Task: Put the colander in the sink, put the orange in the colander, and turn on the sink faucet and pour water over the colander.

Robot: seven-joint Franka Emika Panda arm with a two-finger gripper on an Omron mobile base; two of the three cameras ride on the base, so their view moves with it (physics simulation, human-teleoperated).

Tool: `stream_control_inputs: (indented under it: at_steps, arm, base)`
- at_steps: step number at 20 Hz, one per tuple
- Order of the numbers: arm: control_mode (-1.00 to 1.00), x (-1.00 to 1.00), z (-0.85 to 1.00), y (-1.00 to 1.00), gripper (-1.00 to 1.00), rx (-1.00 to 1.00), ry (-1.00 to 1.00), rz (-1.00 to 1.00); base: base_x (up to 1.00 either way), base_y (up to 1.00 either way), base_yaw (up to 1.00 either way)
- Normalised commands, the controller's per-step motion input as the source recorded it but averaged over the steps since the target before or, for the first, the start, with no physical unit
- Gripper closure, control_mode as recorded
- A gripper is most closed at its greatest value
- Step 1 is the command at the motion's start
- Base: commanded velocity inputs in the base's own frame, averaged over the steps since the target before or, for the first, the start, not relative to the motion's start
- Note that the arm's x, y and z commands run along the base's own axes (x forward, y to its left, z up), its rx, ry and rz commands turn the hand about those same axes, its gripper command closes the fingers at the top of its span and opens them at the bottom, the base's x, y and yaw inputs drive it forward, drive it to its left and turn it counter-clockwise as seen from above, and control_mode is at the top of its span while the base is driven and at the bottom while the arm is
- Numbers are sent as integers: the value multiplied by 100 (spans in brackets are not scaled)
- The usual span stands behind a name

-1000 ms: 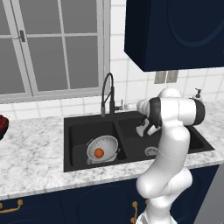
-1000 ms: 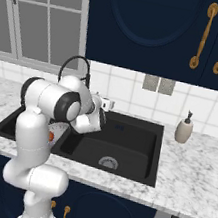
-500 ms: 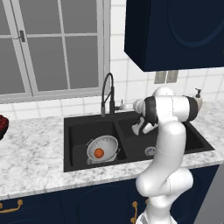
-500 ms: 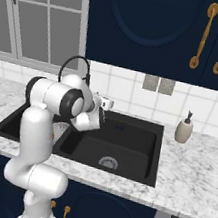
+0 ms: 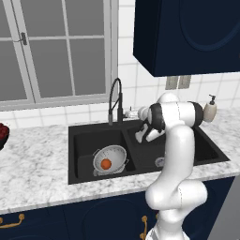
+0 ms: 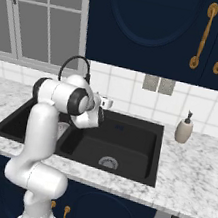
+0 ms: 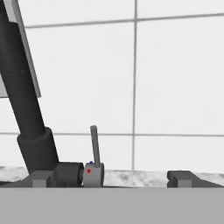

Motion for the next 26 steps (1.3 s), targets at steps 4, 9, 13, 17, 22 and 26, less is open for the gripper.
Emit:
stream_control_inputs:
  at_steps: [4,9,13,17,22,26]
  arm:
    - [-100,36,-30,11,-100,0,0,0]
    - [-100,31,-30,3,-100,0,0,0]
    - [-100,32,-14,7,-100,0,0,0]
    - [-100,22,0,4,-100,0,0,0]
    - [-100,16,0,0,-100,0,0,0]
    - [-100,22,0,0,-100,0,0,0]
  base:
    - [0,0,0]
    - [0,0,0]
    - [0,0,0]
    - [0,0,0]
    - [0,0,0]
    - [0,0,0]
